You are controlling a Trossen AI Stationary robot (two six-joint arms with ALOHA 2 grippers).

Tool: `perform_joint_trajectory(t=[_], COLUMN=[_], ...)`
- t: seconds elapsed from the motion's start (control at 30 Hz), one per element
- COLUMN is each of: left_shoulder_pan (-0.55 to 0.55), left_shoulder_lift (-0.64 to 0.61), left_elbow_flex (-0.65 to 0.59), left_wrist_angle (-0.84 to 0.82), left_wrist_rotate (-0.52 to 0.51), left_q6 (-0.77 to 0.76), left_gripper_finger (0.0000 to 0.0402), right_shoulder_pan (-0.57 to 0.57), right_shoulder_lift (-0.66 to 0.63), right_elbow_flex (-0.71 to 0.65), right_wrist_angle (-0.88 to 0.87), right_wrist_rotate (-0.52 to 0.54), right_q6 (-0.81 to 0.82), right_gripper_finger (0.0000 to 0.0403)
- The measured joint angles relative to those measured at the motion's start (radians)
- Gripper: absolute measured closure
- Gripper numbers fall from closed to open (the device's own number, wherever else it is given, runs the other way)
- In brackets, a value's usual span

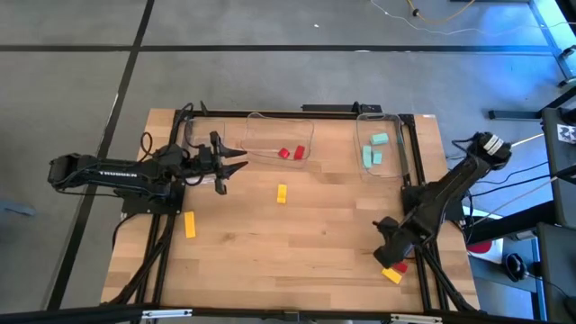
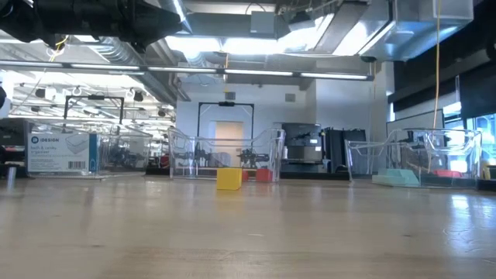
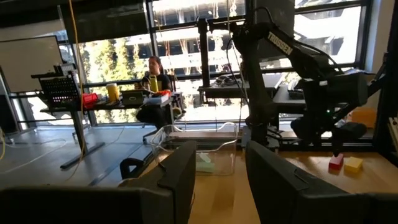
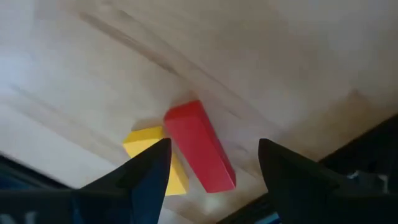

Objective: Sort & place blocks by color
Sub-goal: Put the red block into the middle transparent bin

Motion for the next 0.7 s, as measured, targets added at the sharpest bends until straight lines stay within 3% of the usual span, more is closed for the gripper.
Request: perform_joint_trajectory(t=[0.37,0.7], left_shoulder_pan=[0.0,0.0], left_shoulder_lift=[0.0,0.0], left_elbow_flex=[0.0,0.0], left_wrist_angle=[0.033,0.049], left_wrist_rotate=[-0.021,-0.021], left_q6=[0.002,0.004], left_gripper_finger=[0.0271,0.0271], right_shoulder_pan=[0.012,0.021], right_shoulder_lift=[0.116,0.196], right_elbow_flex=[0.0,0.002], right_wrist_angle=[0.162,0.151], right_wrist_rotate=[-0.006,-0.03], right_q6=[0.035,0.034], right_gripper_finger=[0.0159,0.016])
